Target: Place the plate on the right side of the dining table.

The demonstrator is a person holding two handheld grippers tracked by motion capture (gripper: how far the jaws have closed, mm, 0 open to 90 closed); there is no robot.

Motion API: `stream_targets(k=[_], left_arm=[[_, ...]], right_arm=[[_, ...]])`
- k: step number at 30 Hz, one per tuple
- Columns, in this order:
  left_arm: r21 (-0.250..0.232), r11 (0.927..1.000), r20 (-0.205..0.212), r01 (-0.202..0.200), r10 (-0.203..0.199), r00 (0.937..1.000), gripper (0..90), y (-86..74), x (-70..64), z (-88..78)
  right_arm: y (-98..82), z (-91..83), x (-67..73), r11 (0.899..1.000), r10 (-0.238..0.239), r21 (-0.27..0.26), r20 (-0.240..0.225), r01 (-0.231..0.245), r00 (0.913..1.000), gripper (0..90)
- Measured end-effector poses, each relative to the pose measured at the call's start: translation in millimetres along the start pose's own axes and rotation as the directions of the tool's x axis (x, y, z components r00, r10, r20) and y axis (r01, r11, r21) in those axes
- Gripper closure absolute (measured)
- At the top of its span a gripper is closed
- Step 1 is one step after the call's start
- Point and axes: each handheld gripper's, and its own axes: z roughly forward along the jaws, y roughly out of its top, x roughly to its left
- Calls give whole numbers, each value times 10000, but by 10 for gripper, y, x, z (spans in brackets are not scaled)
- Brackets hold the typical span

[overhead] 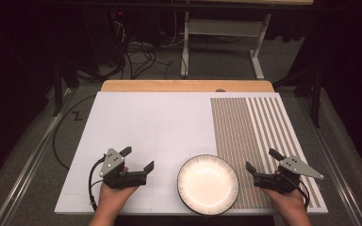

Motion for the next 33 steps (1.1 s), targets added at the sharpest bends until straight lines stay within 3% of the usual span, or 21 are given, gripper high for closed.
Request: stream_targets(k=[19, 26, 28, 30, 32, 33], left_arm=[[-87, 9999, -22, 114, -114, 9999, 30, 2, 17, -4], [-60, 9999, -70, 93, -94, 9999, 46, 0, 17, -6], [-67, 9999, -106, 93, -94, 9999, 46, -1, 15, -4], [-49, 10000, -113, 71, -72, 9999, 46, -1, 14, -5], [-72, 9999, -88, 103, -103, 9999, 46, 2, 14, -7], [-106, 9999, -92, 88, -89, 9999, 46, 3, 13, -10]], right_arm=[[23, -20, -11, 10000, 45, 19, -18, -45, 10000, 44], [30, -30, 6, 9988, -278, 402, -206, 286, 9994, 232], [29, -30, 8, 9976, -334, 588, -436, 359, 9985, 318], [30, -30, 11, 9968, -430, 659, -498, 462, 9978, 336], [45, -32, 27, 9938, -582, 886, -934, 665, 9939, 460], [50, -32, 38, 9923, -664, 977, -1022, 765, 9925, 461]])
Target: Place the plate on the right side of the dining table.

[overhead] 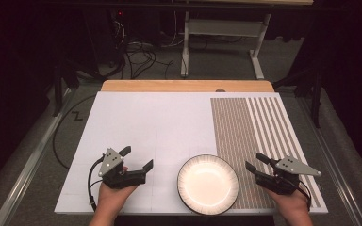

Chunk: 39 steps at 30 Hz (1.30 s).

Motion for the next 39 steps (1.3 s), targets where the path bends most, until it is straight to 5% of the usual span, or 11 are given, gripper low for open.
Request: stream_targets(k=[12, 18, 26, 39], left_arm=[[-100, 9998, 88, -194, 195, 9998, 47, 13, -31, -6], [-262, 9993, 132, -261, 265, 9996, 53, 22, -44, -19], [-346, 9988, 170, -333, 339, 9993, 54, 28, -53, -29], [-369, 9986, 195, -386, 393, 9990, 54, 32, -51, -32]], right_arm=[[71, -27, 96, 9952, -689, 609, -1255, 770, 9897, 787], [112, -42, 223, 9763, -1231, 1557, -1721, 1504, 9774, 900], [140, -44, 334, 9446, -1521, 2526, -2294, 2097, 9614, 900], [159, -31, 415, 9177, -1902, 2974, -2530, 2633, 9486, 900]])
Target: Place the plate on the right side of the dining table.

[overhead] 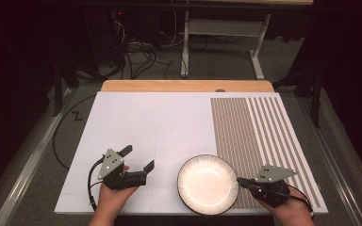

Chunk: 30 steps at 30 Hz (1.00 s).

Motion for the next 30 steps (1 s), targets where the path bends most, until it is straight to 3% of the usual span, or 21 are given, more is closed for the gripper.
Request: stream_targets(k=[12, 30], left_arm=[[-4, 10000, 45, -48, 48, 10000, 54, 5, -5, 5], [-101, 9999, 106, -84, 85, 9999, 54, 16, -6, -8]], right_arm=[[41, 9, 47, 9988, -264, 426, 88, 260, 9996, 900], [67, 63, 86, 9986, -369, 394, 28, 367, 9993, 900]])
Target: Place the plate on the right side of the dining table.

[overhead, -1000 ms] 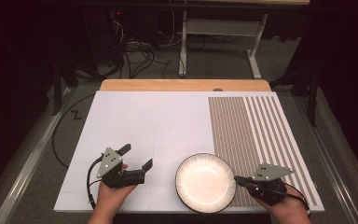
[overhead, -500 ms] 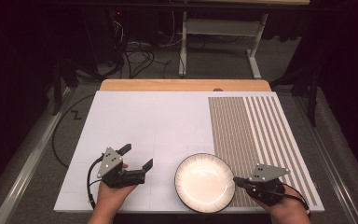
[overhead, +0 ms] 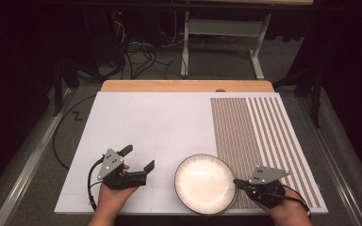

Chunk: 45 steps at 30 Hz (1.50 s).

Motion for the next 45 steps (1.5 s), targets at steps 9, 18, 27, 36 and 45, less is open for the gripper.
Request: stream_targets(k=[9, 18, 27, 36, 45], left_arm=[[-93, 9999, 21, 63, -63, 10000, 54, 7, 3, -12], [-145, 9999, 66, 67, -66, 10000, 54, 12, 2, -17], [-172, 9998, 77, 68, -67, 9999, 54, 16, 3, -21], [-214, 9997, 91, 77, -75, 9999, 54, 20, 4, -25], [-281, 9995, 116, 133, -130, 9998, 54, 25, 10, -36]], right_arm=[[39, 77, 45, 9999, 67, -121, -386, -72, 9992, 900], [54, 110, 58, 9998, 71, -180, -587, -82, 9983, 900], [54, 124, 50, 9997, 170, -187, -713, -184, 9973, 900], [63, 181, 69, 9999, 136, -90, -860, -144, 9962, 900], [112, 250, 116, 10000, 34, -37, -933, -37, 9956, 900]])
